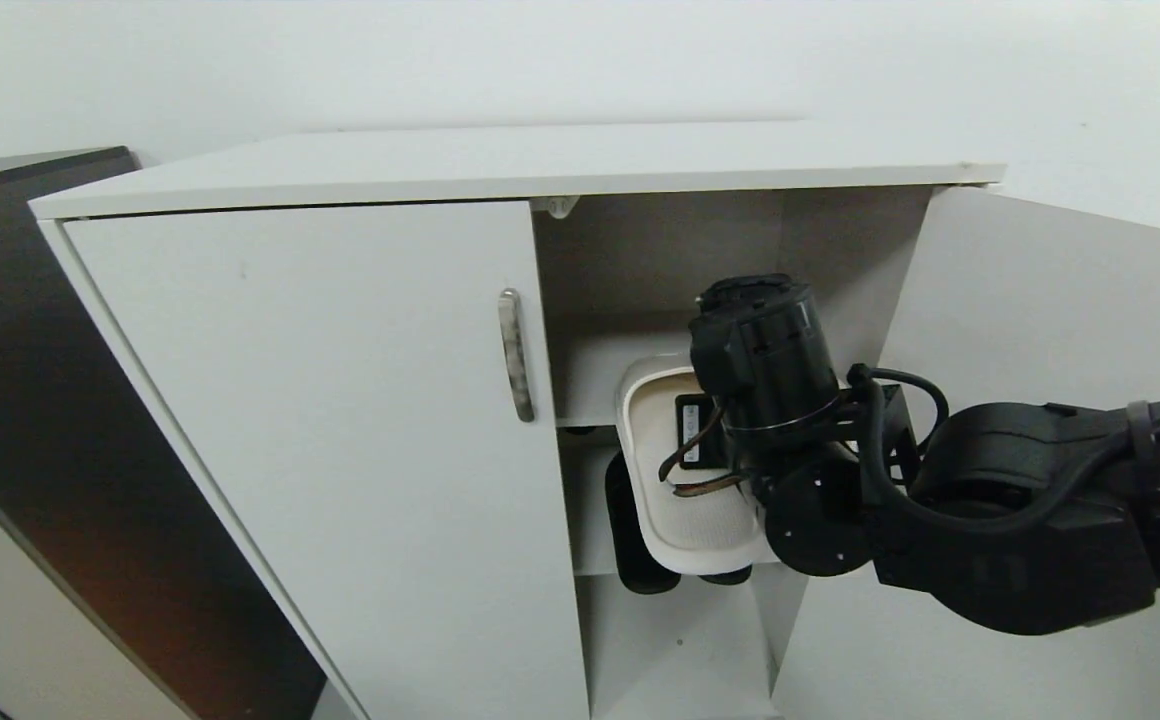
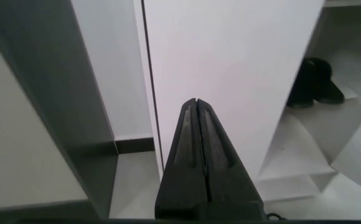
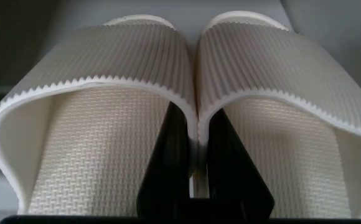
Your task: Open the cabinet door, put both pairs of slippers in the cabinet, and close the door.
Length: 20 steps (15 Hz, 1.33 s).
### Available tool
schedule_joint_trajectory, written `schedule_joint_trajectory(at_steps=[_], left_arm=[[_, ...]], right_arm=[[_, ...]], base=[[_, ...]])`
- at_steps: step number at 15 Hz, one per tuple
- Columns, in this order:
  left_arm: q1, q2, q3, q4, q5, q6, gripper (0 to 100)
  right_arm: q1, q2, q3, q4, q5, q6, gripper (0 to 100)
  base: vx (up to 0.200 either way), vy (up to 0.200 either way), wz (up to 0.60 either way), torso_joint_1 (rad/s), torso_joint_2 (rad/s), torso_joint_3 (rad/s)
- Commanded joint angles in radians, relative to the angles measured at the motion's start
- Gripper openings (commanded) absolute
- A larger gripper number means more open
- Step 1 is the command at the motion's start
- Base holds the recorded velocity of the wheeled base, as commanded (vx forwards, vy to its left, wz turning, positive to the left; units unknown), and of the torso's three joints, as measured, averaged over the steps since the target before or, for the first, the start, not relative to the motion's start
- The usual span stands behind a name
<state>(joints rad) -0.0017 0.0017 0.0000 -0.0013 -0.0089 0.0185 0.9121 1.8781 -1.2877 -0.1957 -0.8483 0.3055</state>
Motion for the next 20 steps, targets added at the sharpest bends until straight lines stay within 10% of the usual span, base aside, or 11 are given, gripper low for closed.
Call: schedule_joint_trajectory(at_steps=[1,20], left_arm=[[0.000,0.000,0.000,0.000,0.000,0.000,0],[0.000,0.000,0.000,0.000,0.004,-0.009,0]], right_arm=[[0.001,0.007,0.007,-0.002,0.000,0.001,0],[-0.164,0.256,-0.321,-0.051,0.080,-0.103,0]], base=[[0.200,0.000,0.00,0.002,0.01,0.002],[0.000,0.000,0.00,0.000,0.00,0.000]])
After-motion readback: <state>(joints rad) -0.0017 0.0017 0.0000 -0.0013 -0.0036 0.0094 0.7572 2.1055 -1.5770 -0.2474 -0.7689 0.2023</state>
